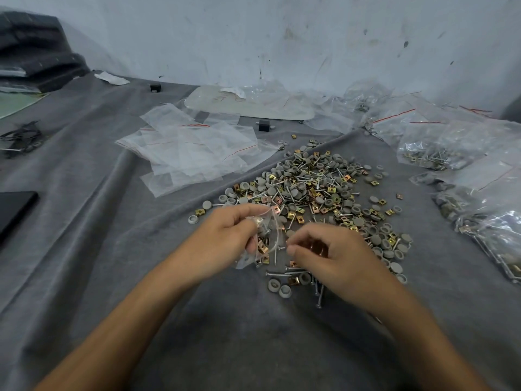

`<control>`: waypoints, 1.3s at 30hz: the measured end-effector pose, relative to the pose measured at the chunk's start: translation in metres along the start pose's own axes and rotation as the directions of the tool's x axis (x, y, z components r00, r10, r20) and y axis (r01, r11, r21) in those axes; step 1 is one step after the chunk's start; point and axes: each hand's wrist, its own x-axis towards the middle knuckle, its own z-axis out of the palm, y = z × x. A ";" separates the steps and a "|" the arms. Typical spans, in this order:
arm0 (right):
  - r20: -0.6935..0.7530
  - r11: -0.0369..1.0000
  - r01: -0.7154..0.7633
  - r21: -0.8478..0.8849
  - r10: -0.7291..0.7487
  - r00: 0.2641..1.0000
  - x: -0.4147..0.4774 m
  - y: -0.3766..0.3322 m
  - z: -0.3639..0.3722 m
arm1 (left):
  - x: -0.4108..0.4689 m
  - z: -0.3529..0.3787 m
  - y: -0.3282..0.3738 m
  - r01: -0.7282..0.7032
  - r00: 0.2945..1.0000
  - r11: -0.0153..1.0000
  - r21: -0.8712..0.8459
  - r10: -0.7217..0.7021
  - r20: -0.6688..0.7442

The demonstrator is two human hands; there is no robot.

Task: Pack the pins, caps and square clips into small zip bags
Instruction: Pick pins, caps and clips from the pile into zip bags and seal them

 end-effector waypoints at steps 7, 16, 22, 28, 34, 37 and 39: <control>0.124 0.984 0.080 -0.161 -0.061 0.990 -0.003 -0.005 0.007 | 0.007 -0.015 0.003 0.038 0.958 0.979 -0.198 -0.092 -0.272; 0.140 0.942 0.047 -0.332 0.000 0.990 -0.002 0.001 0.009 | 0.008 -0.070 0.017 0.064 0.971 0.590 -0.805 -0.224 -0.087; 0.191 0.935 0.068 -0.347 0.000 0.982 -0.002 -0.001 0.010 | 0.005 -0.088 0.010 0.022 0.982 0.460 -0.888 -0.177 -0.068; 0.212 0.909 0.110 -0.403 -0.024 0.977 -0.005 -0.008 0.013 | 0.004 -0.089 0.011 -0.061 0.978 0.483 -0.873 -0.144 -0.148; 0.215 0.890 0.111 -0.442 -0.015 0.976 -0.007 -0.011 0.016 | 0.006 -0.075 0.017 -0.294 0.814 0.918 -0.267 0.094 -0.573; 0.166 0.923 0.090 -0.375 -0.029 0.986 -0.006 -0.011 0.015 | 0.001 -0.055 0.015 -0.280 0.853 0.959 -0.052 0.223 -0.473; 0.109 0.959 0.054 -0.279 -0.024 0.994 -0.004 -0.009 0.013 | 0.002 -0.038 0.012 -0.184 0.945 0.983 0.004 0.178 -0.276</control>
